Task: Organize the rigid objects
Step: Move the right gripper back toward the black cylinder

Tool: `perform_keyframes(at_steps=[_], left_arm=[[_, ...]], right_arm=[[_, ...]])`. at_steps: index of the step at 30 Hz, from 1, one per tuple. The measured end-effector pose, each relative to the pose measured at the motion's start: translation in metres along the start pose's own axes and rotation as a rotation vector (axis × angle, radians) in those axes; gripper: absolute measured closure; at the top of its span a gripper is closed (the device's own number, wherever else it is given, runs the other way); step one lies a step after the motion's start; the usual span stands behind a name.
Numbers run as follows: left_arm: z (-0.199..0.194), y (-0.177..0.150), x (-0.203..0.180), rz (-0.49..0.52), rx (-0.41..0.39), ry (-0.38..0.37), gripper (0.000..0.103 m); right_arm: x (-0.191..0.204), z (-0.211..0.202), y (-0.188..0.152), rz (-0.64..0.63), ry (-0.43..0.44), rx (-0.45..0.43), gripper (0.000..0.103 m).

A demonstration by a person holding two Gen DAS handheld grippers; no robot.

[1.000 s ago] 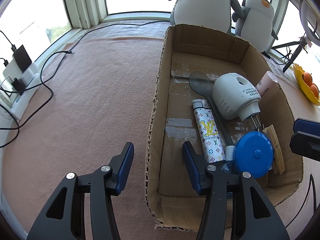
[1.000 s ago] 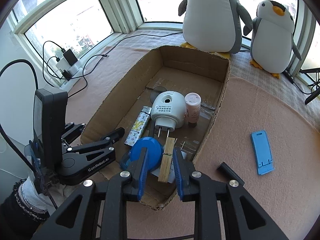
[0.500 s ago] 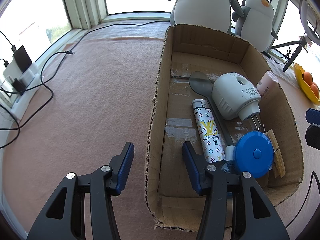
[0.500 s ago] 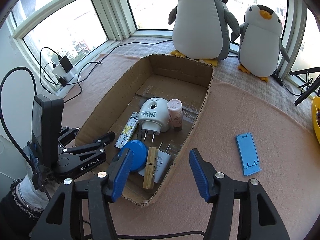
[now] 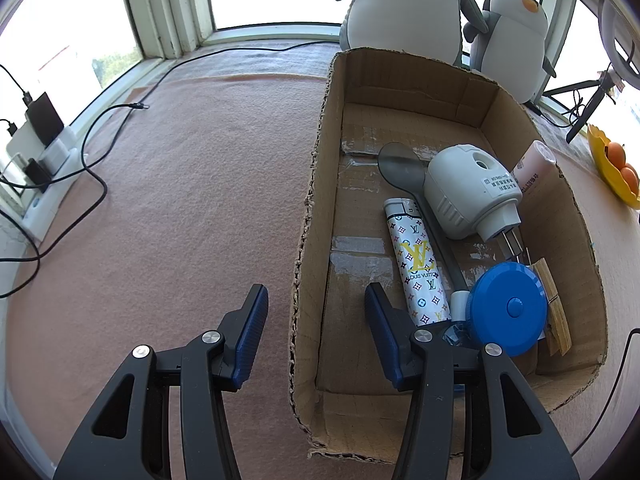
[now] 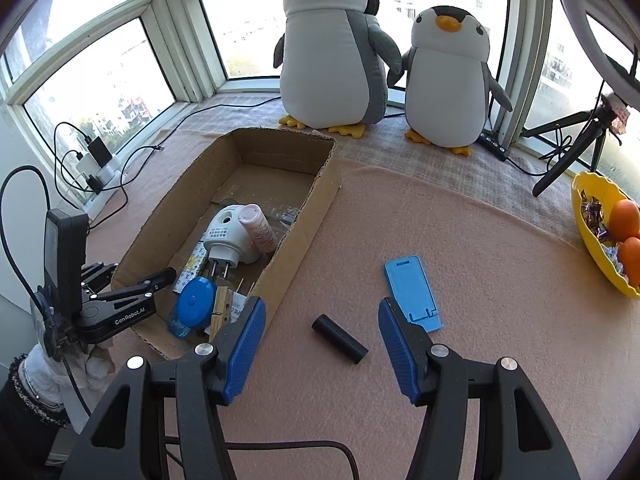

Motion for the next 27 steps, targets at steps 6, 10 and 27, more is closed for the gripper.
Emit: perform_keyframes(at_steps=[6, 10, 27], left_arm=[[0.000, 0.000, 0.000, 0.003, 0.001, 0.001, 0.052], [0.001, 0.001, 0.000, 0.005, 0.001, 0.003, 0.052], [0.001, 0.001, 0.000, 0.008, 0.002, 0.005, 0.052]], right_arm=[[-0.032, 0.007, -0.010, 0.017, -0.053, 0.030, 0.048], [-0.040, 0.012, -0.017, 0.014, -0.039, 0.049, 0.048], [-0.003, 0.036, -0.035, -0.178, 0.004, 0.118, 0.048]])
Point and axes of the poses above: each gripper's, at about its wrist camera, not at the fingertips, and z roughly the way its jaws point, x to its left, y to its top, the point moved 10 cm from there along z, roughly the way its jaws point, and after that the axes turned 6 degrees about -y, right-handed, at the moved point
